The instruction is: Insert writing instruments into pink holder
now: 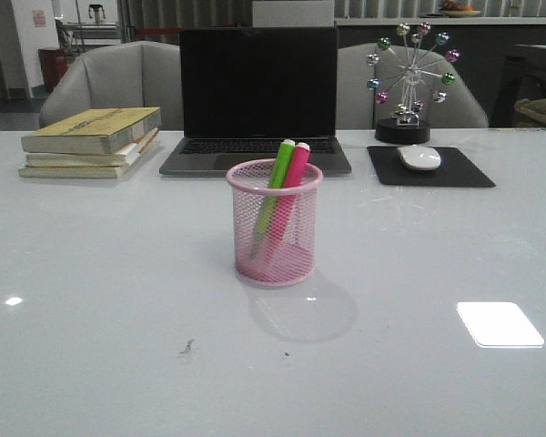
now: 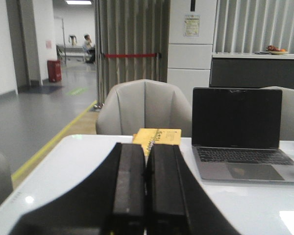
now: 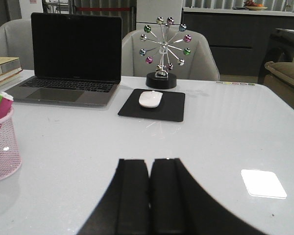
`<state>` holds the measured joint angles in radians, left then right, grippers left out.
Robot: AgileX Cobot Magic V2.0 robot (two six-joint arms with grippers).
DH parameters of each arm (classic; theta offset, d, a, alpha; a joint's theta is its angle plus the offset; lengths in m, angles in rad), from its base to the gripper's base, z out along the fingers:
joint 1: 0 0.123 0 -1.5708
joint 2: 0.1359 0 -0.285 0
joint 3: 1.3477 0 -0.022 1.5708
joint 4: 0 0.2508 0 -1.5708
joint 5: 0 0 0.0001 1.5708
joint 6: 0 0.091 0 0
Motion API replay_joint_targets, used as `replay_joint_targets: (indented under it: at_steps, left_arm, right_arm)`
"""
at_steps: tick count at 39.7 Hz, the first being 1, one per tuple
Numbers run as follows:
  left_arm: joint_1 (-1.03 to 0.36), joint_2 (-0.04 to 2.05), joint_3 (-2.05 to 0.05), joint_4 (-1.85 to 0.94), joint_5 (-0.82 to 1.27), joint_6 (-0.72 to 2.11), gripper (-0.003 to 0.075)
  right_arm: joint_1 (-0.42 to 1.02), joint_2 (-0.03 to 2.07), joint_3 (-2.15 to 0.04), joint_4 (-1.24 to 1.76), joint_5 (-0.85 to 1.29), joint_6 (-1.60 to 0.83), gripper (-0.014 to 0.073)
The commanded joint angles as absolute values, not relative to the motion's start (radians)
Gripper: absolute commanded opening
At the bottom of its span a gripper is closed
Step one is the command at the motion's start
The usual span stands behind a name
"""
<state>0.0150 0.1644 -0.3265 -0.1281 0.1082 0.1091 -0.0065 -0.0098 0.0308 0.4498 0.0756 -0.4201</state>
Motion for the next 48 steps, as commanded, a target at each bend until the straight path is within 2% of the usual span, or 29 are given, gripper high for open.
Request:
replay_joint_targets:
  at_steps: [1, 8, 28, 48]
  left_arm:
    - [0.018, 0.087, -0.306, -0.073, 0.036, 0.089, 0.0097]
    - [0.018, -0.031, -0.208, -0.078, 0.036, 0.089, 0.0097]
    - [0.018, -0.026, 0.004, -0.085, -0.013, 0.089, 0.0092]
    - [0.018, -0.026, 0.007, -0.094, 0.013, 0.089, 0.0092]
  right_arm:
    - [-0.005, -0.012, 0.032, 0.457, -0.005, -0.427, 0.0057]
    - [-0.005, -0.012, 0.032, 0.457, -0.005, -0.427, 0.0057]
    - [-0.005, -0.011, 0.032, 0.457, 0.000, -0.427, 0.0057]
    - [-0.005, -0.011, 0.032, 0.457, 0.000, -0.427, 0.0057]
